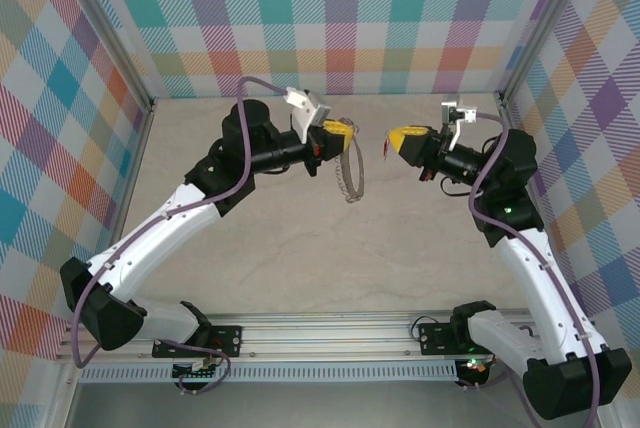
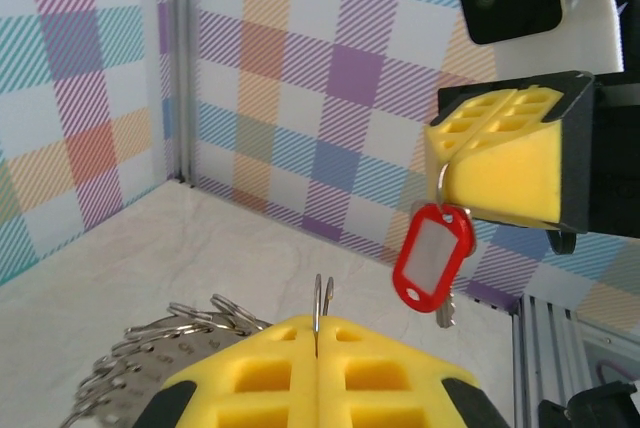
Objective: Put the keys on the keyring
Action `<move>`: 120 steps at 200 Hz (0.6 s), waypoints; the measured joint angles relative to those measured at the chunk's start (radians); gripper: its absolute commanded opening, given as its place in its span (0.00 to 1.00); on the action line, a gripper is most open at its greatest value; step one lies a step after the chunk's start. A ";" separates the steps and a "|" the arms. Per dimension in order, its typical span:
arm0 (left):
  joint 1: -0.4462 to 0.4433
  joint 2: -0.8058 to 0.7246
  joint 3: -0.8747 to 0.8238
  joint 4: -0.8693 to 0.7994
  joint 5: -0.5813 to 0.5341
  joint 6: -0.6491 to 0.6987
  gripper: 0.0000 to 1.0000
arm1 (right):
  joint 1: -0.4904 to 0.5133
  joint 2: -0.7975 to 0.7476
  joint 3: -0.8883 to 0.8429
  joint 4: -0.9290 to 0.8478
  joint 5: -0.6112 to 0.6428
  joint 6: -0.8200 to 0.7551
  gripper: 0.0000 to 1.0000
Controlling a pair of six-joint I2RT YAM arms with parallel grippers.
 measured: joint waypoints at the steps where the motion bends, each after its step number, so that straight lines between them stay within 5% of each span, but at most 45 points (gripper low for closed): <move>1: -0.001 0.002 0.003 -0.004 0.001 0.003 0.00 | 0.001 -0.001 0.000 0.000 0.001 0.000 0.00; 120: -0.063 0.101 0.193 -0.196 0.061 0.166 0.00 | 0.132 -0.031 0.015 -0.051 0.222 -0.166 0.00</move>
